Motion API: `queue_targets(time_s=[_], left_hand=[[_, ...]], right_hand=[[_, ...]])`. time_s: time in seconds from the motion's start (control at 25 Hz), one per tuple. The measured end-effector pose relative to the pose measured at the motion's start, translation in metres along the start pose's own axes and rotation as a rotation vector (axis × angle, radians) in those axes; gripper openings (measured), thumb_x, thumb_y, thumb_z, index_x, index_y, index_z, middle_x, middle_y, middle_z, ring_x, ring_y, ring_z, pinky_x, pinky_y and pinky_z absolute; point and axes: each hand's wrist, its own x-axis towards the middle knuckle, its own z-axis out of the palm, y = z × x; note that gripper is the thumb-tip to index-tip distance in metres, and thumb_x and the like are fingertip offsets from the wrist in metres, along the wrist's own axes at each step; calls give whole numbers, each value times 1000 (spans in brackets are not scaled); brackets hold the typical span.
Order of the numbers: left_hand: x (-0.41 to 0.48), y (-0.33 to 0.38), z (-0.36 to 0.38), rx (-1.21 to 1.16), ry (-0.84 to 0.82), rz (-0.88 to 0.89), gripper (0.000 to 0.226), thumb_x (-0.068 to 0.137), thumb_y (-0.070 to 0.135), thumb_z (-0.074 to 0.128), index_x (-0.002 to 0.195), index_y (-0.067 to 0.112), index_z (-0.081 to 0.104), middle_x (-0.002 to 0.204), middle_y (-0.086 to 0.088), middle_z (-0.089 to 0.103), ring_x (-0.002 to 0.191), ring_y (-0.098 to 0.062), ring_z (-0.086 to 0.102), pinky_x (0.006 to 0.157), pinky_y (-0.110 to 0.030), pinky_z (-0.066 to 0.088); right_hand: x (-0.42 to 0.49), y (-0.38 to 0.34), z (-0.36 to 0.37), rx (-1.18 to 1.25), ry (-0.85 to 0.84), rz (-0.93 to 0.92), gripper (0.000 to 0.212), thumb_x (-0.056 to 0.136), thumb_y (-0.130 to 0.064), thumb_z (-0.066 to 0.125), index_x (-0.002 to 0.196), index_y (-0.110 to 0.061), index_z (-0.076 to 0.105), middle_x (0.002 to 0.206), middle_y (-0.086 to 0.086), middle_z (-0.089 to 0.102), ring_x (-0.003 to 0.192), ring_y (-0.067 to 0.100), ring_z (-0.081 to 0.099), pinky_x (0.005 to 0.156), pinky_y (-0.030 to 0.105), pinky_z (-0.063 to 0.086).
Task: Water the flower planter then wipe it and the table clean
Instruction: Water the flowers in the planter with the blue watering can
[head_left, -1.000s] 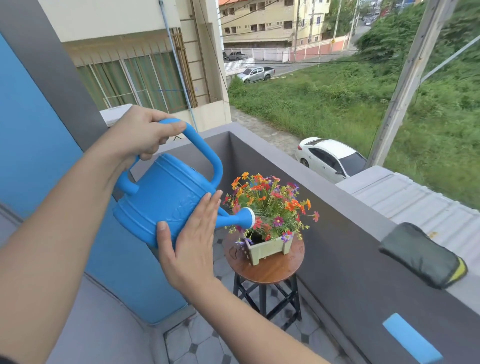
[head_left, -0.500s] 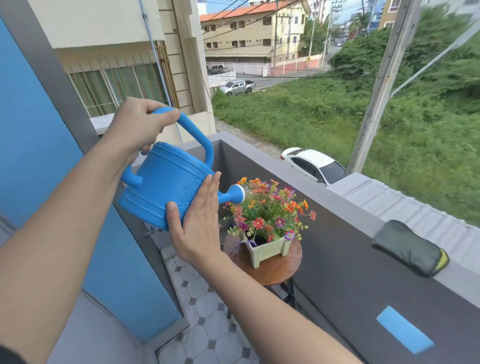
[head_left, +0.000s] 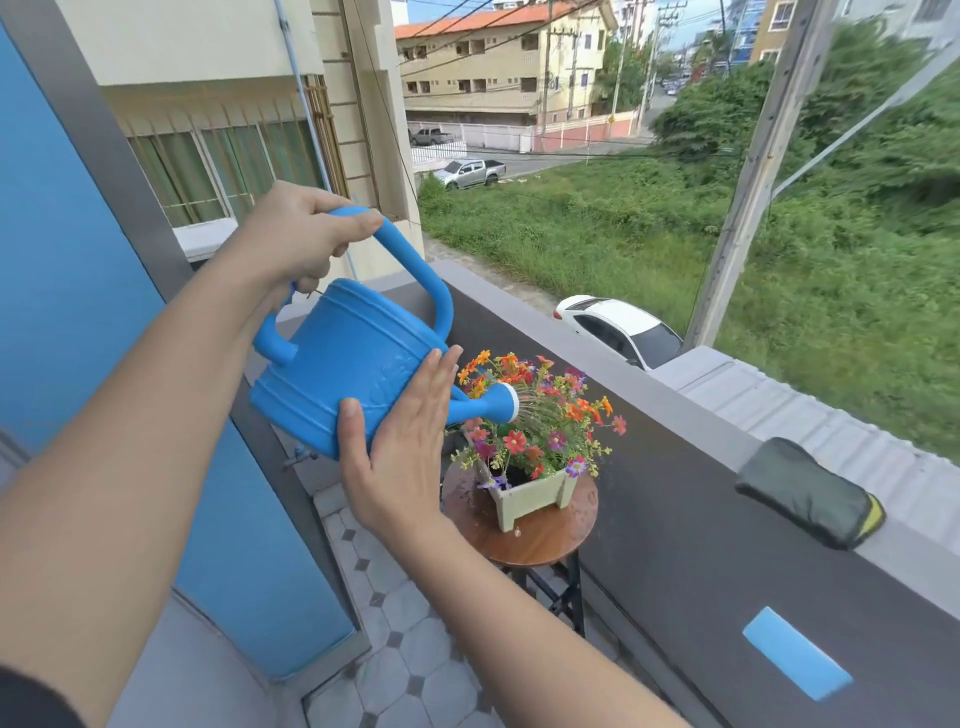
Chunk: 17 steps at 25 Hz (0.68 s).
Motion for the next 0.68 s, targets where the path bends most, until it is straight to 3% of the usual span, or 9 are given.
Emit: queue_targets(time_s=[0.16,0.24,0.36,0.44,0.68], left_hand=[[6,2,7,-26,156,51,16,85,33,66,90,18,68,53,5,45,44,-13,25,38,-21,22],[7,0,7,1,238,70,15,85,33,65,89,19,67,39,14,42,43,-14,27,43,-23,24],[11,-6,-1,42,278,70,20,83,34,66,92,16,69,34,12,37,38,-12,28,46,-24,24],[13,-10,-6,62,256,65,23,82,34,67,93,14,70,47,5,37,45,-16,27,48,-24,23],[15,-5,-8,80,15,-36,23,81,33,71,94,14,71,71,-8,46,46,-17,25,44,-23,23]], right_hand=[[31,15,-6,-39,-36,-33,88,88,-66,20,149,-11,-13,155,3,-25,144,13,-23,114,20,-17],[42,18,-5,-57,-101,-20,87,86,-62,20,150,-12,-12,159,7,-19,147,16,-18,115,22,-14],[45,14,0,-47,-181,5,89,86,-64,20,151,-12,-12,161,9,-16,148,19,-15,118,29,-10],[37,8,5,-19,-208,31,86,90,-61,24,150,-13,-14,160,8,-18,147,16,-18,119,29,-11],[1,-13,13,127,-136,129,84,96,-53,31,145,-17,-28,149,-1,-40,134,2,-39,103,9,-25]])
